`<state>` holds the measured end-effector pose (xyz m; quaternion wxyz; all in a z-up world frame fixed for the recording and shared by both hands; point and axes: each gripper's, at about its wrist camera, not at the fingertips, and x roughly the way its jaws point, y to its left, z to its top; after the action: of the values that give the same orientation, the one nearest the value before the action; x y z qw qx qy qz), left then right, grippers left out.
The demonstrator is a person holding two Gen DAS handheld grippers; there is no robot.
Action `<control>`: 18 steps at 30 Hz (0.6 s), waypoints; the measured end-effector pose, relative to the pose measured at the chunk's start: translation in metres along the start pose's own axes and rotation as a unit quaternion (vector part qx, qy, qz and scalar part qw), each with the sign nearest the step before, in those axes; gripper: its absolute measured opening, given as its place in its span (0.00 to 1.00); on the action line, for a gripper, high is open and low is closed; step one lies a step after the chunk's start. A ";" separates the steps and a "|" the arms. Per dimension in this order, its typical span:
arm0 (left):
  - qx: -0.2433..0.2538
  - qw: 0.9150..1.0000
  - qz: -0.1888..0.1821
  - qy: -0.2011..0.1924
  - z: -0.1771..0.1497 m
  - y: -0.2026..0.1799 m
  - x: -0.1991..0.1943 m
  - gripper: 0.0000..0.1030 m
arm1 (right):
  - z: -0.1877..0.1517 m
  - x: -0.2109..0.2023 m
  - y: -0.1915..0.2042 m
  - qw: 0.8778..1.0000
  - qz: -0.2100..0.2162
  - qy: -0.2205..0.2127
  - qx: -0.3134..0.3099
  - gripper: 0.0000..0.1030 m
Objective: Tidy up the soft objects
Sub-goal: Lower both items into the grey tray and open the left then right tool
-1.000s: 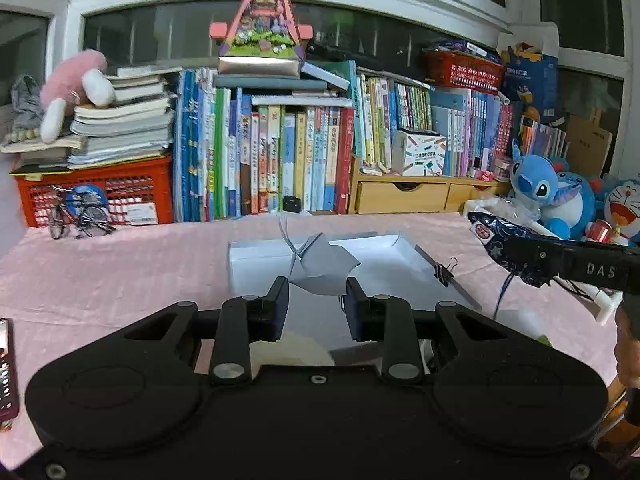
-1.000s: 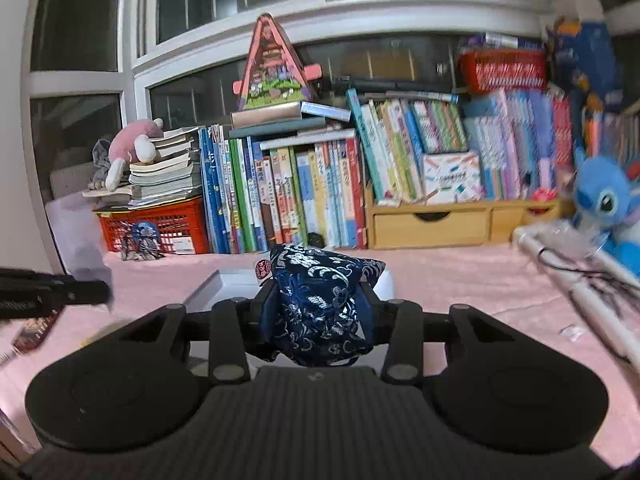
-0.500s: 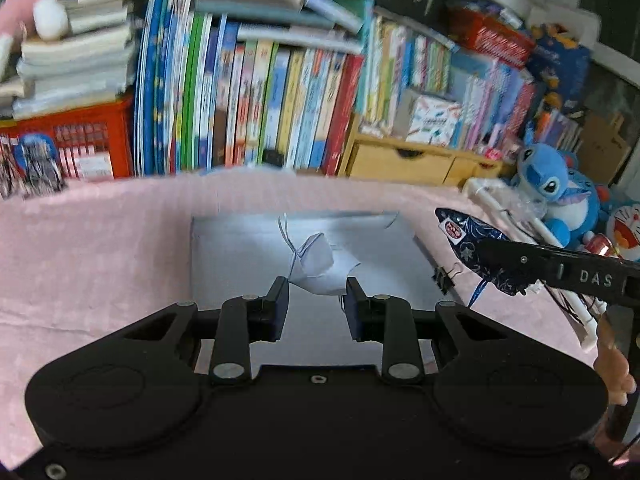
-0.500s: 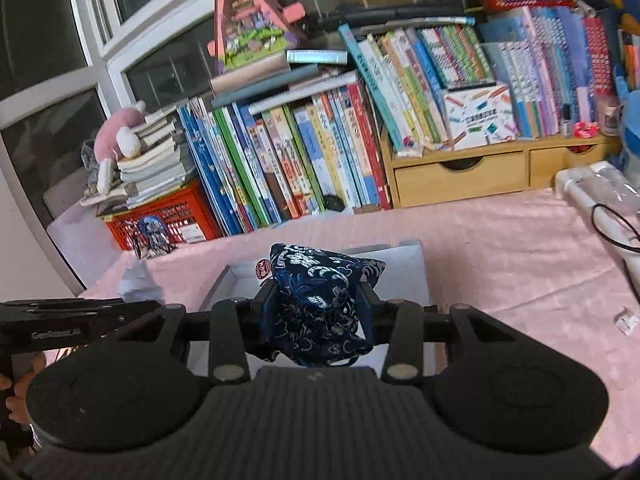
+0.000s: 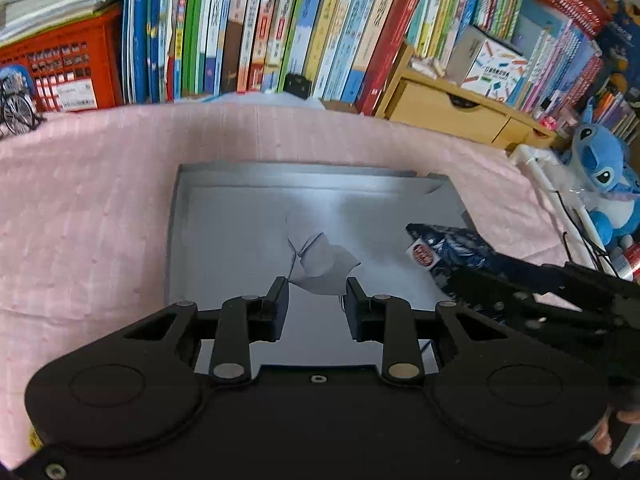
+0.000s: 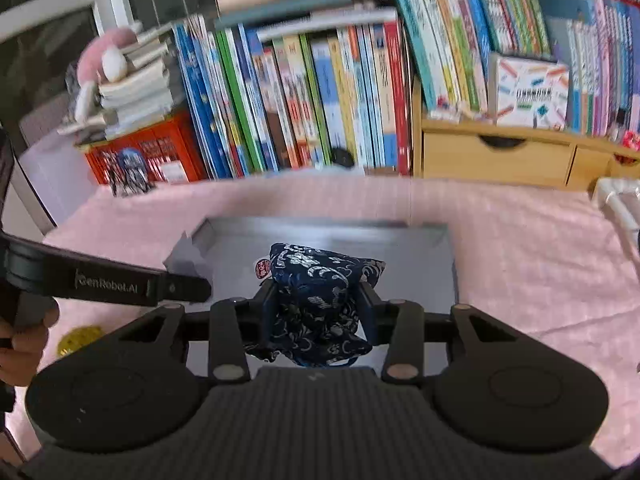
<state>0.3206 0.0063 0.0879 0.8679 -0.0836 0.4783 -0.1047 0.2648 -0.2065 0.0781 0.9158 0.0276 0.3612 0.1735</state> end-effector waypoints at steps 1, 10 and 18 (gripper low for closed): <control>-0.003 1.000 -0.001 0.007 0.001 0.000 0.005 0.27 | -0.001 0.006 -0.001 1.000 -0.003 0.007 0.000 0.46; -0.018 0.999 0.011 0.049 -0.004 0.001 0.028 0.27 | -0.014 0.040 -0.006 0.998 -0.022 0.058 -0.003 0.46; -0.030 0.996 0.015 0.077 -0.008 0.007 0.042 0.28 | -0.021 0.049 0.000 0.996 -0.031 0.074 -0.026 0.49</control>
<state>0.3366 0.0017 0.0476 0.8273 -0.0940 0.5476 -0.0835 0.2839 -0.1913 0.0307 0.8919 -0.0205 0.4239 0.1561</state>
